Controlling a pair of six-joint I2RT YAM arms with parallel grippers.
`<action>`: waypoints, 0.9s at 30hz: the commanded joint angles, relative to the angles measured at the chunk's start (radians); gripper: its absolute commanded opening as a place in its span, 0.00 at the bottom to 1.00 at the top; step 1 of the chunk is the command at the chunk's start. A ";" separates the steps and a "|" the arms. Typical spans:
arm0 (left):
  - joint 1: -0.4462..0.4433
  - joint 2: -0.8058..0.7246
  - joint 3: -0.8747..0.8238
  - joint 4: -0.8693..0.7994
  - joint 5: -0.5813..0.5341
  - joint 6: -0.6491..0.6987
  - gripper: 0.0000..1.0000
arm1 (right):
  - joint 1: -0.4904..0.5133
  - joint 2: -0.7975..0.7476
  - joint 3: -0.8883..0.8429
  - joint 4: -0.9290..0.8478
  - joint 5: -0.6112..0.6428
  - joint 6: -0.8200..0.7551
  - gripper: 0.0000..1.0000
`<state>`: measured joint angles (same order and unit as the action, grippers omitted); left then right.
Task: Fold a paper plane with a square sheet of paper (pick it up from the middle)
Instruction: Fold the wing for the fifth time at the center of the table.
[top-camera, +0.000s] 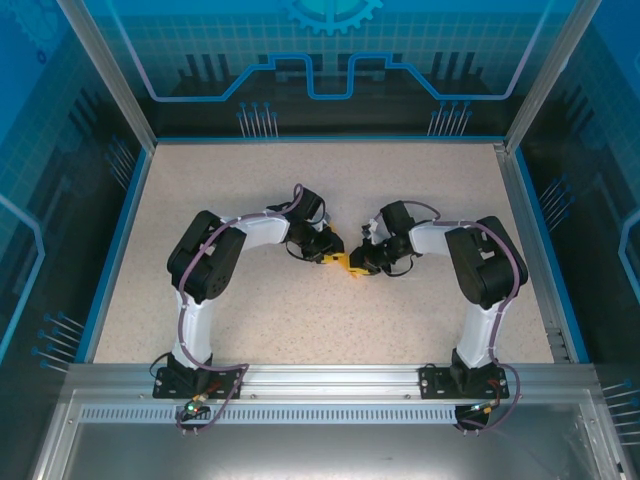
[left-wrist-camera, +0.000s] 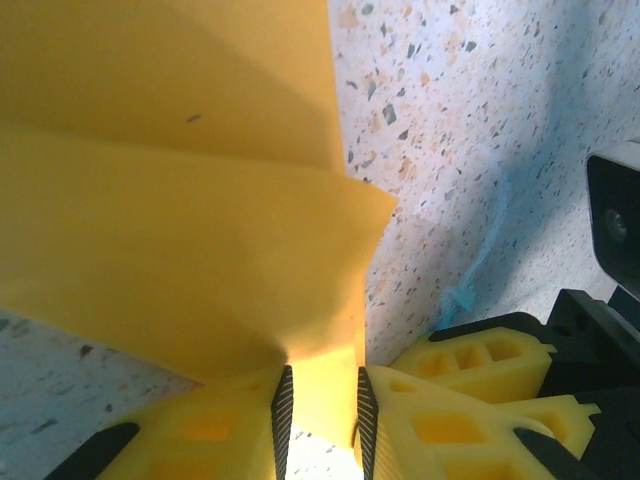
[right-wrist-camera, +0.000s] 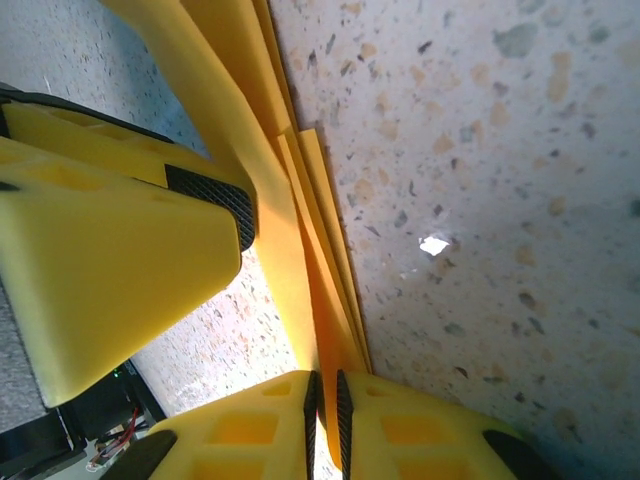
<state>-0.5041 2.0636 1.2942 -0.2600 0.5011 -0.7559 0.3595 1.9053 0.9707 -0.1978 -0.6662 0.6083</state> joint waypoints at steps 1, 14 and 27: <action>-0.001 0.026 0.028 -0.039 -0.015 0.019 0.27 | 0.019 0.023 0.015 0.019 -0.025 -0.015 0.17; -0.002 0.046 0.039 -0.044 -0.020 0.012 0.27 | 0.032 0.046 0.039 0.003 0.006 -0.041 0.10; -0.001 -0.052 -0.046 0.116 0.066 0.010 0.32 | -0.010 0.063 -0.029 0.131 -0.084 0.060 0.01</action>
<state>-0.5041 2.0624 1.2835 -0.1967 0.5220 -0.7567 0.3630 1.9427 0.9604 -0.0959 -0.7227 0.6415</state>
